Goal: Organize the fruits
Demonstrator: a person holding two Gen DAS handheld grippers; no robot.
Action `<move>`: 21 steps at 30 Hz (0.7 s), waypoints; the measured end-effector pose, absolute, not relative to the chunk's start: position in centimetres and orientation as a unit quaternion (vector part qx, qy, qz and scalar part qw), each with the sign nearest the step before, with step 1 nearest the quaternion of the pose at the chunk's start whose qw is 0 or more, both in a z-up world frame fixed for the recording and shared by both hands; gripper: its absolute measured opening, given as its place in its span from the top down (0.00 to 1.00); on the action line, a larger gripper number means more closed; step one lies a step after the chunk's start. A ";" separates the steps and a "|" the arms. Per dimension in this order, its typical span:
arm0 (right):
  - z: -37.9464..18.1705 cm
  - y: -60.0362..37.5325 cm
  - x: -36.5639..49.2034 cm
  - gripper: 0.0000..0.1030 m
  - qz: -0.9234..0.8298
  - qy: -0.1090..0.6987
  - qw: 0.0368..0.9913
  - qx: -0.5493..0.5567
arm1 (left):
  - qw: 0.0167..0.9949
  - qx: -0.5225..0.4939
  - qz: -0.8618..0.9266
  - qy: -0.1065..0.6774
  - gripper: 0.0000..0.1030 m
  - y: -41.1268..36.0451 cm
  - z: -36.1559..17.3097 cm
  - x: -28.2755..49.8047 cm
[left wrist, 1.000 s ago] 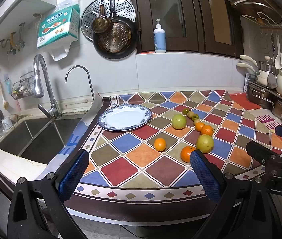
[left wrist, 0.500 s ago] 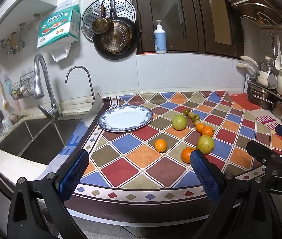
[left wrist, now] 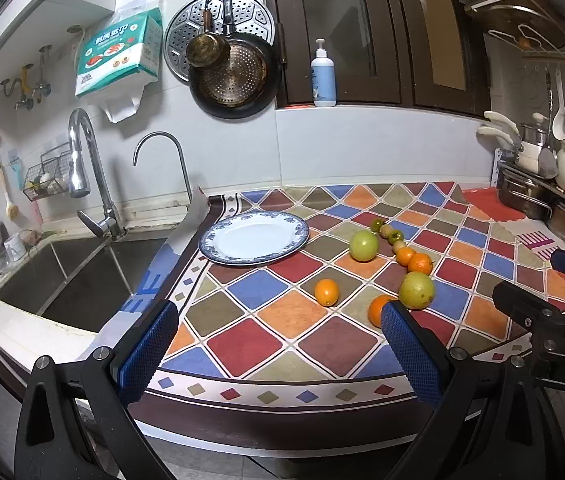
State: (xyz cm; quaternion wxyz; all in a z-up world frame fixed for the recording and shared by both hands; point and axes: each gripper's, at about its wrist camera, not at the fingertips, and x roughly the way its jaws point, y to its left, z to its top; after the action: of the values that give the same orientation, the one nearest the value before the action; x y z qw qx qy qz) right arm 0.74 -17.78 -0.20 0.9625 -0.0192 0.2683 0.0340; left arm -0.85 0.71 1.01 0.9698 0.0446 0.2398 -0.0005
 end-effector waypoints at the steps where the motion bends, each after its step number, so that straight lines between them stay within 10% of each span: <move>1: -0.2 -17.9 0.7 0.01 0.034 0.268 0.963 -0.019 | 0.970 0.044 0.000 0.240 0.00 0.8 1.0 -0.7; 21: -1.7 -14.1 4.5 0.02 0.022 0.304 0.952 -0.018 | 0.955 0.102 -0.104 0.259 0.06 3.5 -1.2 6.2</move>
State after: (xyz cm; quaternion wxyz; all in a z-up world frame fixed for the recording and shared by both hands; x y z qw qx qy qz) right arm 4.55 -14.07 -1.71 0.9524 -0.0184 0.3035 0.0221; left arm 6.20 3.46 -1.20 0.9550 0.1017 0.2586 -0.1038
